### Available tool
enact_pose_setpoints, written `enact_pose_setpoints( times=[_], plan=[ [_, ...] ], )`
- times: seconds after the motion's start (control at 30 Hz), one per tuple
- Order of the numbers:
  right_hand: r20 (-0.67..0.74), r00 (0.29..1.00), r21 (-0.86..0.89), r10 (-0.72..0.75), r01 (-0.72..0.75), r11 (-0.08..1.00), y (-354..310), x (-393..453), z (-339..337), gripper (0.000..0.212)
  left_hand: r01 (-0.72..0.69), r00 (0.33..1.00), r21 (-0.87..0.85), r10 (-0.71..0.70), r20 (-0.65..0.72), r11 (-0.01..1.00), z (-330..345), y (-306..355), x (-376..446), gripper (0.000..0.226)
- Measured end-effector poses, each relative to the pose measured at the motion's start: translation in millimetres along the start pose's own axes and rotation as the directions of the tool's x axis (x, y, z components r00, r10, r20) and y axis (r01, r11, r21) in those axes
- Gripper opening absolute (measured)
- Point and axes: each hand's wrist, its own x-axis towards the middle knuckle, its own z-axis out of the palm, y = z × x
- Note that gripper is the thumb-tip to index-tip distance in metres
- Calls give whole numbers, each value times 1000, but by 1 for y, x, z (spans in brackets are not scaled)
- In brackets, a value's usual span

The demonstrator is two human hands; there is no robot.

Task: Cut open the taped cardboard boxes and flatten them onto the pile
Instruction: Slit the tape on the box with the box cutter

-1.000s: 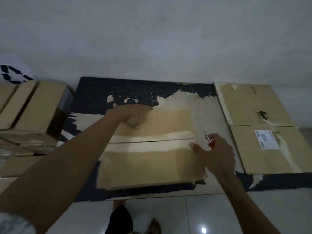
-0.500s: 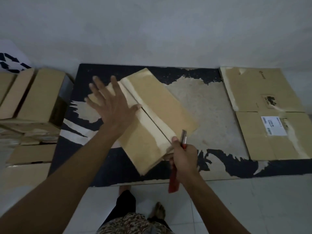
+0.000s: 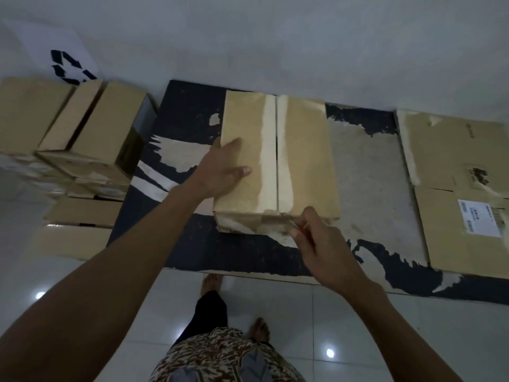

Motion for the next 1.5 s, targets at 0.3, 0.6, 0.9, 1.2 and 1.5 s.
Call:
enact_pose_setpoints(
  times=[0.3,0.6,0.9,1.2,1.5],
  plan=[
    [74,993,-219,-89,103,970,2,17,-4,19,-335,940,504,247,235,796,3,5,-26,83],
    [123,991,-317,-54,91,944,-13,21,3,19,-252,949,322,168,268,912,-6,0,-30,84],
    [74,996,-418,54,-18,908,-30,23,5,19,-199,959,274,130,252,941,-5,7,-34,73],
    [62,983,-454,175,-128,882,-22,20,-21,15,-194,963,214,145,225,957,-6,6,-36,70],
    [14,976,-464,216,-185,866,-20,20,-28,18,-179,966,203,133,222,963,-3,9,-37,72]
  ],
)
